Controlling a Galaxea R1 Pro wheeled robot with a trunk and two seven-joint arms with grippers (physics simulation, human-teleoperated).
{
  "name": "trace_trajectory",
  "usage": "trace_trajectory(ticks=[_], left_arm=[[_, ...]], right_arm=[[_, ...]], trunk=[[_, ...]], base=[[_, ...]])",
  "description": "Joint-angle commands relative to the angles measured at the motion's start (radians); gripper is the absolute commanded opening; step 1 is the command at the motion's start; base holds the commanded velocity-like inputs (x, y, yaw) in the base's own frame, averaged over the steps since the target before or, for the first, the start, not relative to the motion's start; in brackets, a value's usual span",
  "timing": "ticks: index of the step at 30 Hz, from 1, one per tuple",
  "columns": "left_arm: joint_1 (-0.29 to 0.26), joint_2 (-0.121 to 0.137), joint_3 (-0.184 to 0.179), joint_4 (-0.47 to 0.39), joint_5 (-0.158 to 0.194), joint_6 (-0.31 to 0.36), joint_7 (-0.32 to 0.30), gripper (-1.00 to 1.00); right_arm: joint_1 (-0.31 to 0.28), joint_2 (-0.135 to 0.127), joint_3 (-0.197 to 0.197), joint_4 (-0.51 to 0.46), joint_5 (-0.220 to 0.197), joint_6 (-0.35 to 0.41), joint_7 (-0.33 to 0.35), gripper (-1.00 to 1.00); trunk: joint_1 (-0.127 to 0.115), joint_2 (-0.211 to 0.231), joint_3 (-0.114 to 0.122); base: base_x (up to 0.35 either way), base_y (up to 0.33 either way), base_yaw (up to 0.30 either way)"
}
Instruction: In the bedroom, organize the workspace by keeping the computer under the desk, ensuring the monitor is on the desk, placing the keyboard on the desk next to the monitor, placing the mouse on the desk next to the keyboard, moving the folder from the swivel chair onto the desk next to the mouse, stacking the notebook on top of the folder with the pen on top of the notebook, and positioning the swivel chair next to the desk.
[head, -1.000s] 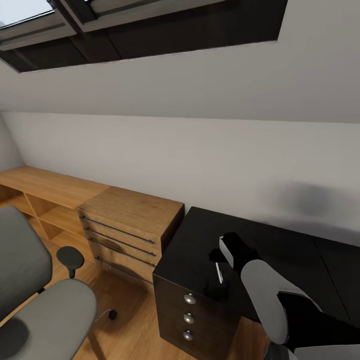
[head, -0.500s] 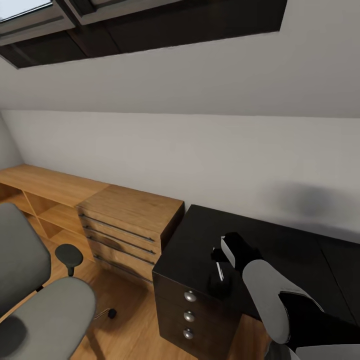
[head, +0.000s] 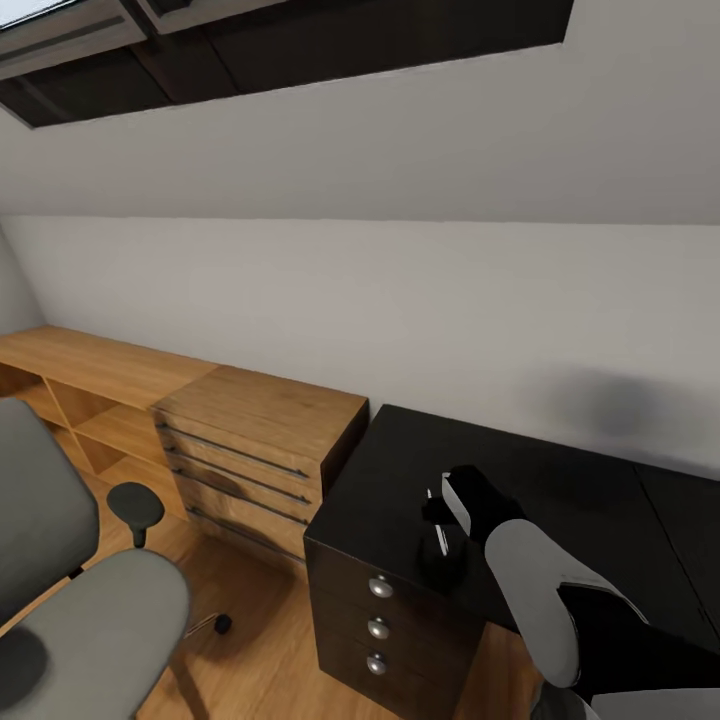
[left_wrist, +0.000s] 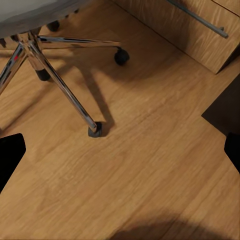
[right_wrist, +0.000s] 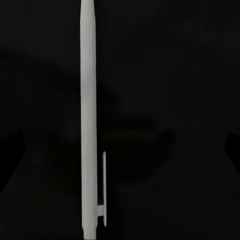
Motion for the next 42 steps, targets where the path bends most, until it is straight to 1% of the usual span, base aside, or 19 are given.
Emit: trace_trajectory(ticks=[1, 3, 6, 12, 13, 15, 18, 19, 22, 29, 42], left_arm=[[0.001, -0.001, 0.003, -0.002, -0.005, 0.000, 0.002, 1.00], [0.001, -0.001, 0.003, -0.002, -0.005, 0.000, 0.002, 1.00], [0.001, -0.001, 0.003, -0.002, -0.005, 0.000, 0.002, 1.00], [0.001, -0.001, 0.003, -0.002, -0.005, 0.000, 0.002, 1.00], [0.001, 0.005, 0.009, 0.001, 0.000, -0.006, 0.001, 1.00], [0.001, 0.003, 0.021, 0.001, -0.001, -0.017, 0.002, 1.00], [0.001, 0.003, 0.036, 0.001, -0.001, -0.034, 0.002, 1.00], [0.001, 0.001, 0.034, 0.001, -0.001, -0.036, 0.002, 1.00], [0.001, -0.002, 0.031, 0.001, -0.001, -0.024, 0.003, 1.00], [0.001, 0.007, 0.031, 0.001, -0.001, -0.015, 0.003, 1.00], [0.001, 0.010, 0.031, 0.001, -0.002, -0.013, 0.002, 1.00]], right_arm=[[-0.001, 0.001, -0.008, -0.001, 0.010, 0.004, 0.002, 1.00], [-0.001, 0.001, -0.005, -0.001, 0.010, 0.004, 0.003, 1.00], [-0.001, 0.002, 0.008, -0.001, 0.010, 0.005, 0.004, 1.00], [-0.001, 0.004, 0.045, 0.001, 0.007, 0.007, 0.004, 1.00], [-0.006, 0.002, 0.039, -0.005, 0.002, 0.013, 0.010, 1.00], [-0.018, 0.008, 0.029, -0.016, -0.003, 0.024, 0.016, 1.00], [-0.019, 0.008, 0.029, -0.020, -0.003, 0.041, 0.016, 1.00], [-0.018, 0.010, 0.030, -0.016, -0.003, 0.046, 0.014, 1.00], [-0.017, 0.011, 0.031, -0.008, -0.003, 0.032, 0.010, 1.00], [-0.016, 0.005, 0.031, -0.002, -0.004, 0.019, 0.007, 1.00], [-0.016, 0.003, 0.032, -0.001, -0.004, 0.016, 0.006, 1.00]], trunk=[[0.004, -0.008, -0.004], [0.012, -0.022, -0.010], [0.012, -0.022, -0.010], [0.012, -0.022, -0.010], [0.012, -0.022, -0.010], [0.012, -0.022, -0.010], [0.012, -0.022, -0.010], [0.012, -0.022, -0.010], [0.012, -0.022, -0.010], [0.012, -0.022, -0.010], [0.012, -0.022, -0.010]], base=[[0.000, 0.000, 0.000], [0.000, 0.000, 0.000], [0.000, 0.000, 0.000], [0.000, 0.000, 0.000], [0.000, 0.000, 0.000], [0.000, 0.000, 0.000], [0.000, 0.000, 0.000], [0.000, 0.000, 0.000], [0.000, 0.000, 0.000], [0.000, 0.000, 0.000], [0.000, 0.000, 0.000]])
